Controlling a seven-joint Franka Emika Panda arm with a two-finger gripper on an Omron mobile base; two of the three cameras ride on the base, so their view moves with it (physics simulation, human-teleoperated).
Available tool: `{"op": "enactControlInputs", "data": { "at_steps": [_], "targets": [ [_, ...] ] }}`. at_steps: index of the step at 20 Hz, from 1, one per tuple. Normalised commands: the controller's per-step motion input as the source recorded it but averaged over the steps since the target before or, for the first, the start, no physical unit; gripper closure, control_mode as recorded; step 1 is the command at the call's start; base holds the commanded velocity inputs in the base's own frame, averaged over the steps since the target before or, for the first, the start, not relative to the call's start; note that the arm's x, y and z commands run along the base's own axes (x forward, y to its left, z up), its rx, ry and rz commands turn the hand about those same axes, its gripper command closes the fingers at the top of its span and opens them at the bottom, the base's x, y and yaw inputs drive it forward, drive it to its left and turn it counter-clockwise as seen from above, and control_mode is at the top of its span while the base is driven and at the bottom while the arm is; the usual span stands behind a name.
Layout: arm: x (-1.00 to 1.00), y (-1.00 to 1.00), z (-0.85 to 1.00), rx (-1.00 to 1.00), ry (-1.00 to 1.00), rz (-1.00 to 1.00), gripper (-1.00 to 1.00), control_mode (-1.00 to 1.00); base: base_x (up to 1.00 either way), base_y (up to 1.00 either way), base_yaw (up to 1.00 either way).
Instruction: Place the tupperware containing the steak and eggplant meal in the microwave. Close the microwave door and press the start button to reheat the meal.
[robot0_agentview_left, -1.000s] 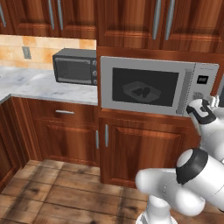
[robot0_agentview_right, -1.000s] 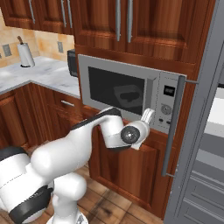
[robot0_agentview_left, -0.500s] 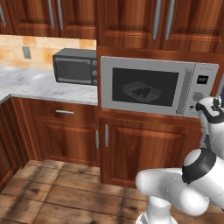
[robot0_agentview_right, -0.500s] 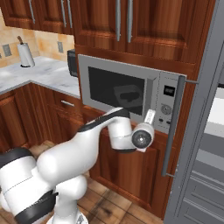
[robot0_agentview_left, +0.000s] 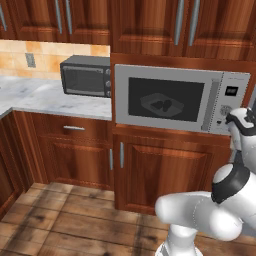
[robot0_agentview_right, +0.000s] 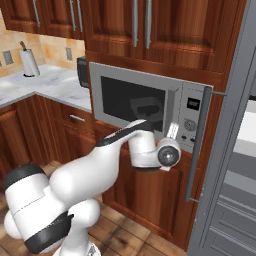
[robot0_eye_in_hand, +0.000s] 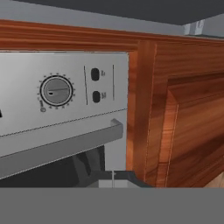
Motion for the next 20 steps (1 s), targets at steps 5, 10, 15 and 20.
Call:
{"op": "enactControlInputs", "data": {
  "at_steps": [5, 10, 15, 20],
  "targets": [
    [0.27, -0.08, 0.0, 0.01, 0.0, 0.0, 1.0, -1.0, 0.0, 0.0, 0.0],
    [0.25, -0.12, 0.0, 0.0, 0.0, 0.0, 1.0, -1.0, 0.0, 0.0, 0.0],
    [0.24, -0.11, -0.04, 0.0, 0.0, 0.0, 1.0, -1.0, 0.0, 0.0, 0.0],
    [0.24, -0.15, -0.15, 0.0, 0.0, 0.0, 1.0, -1.0, 0.0, 0.0, 0.0]
  ]
}}
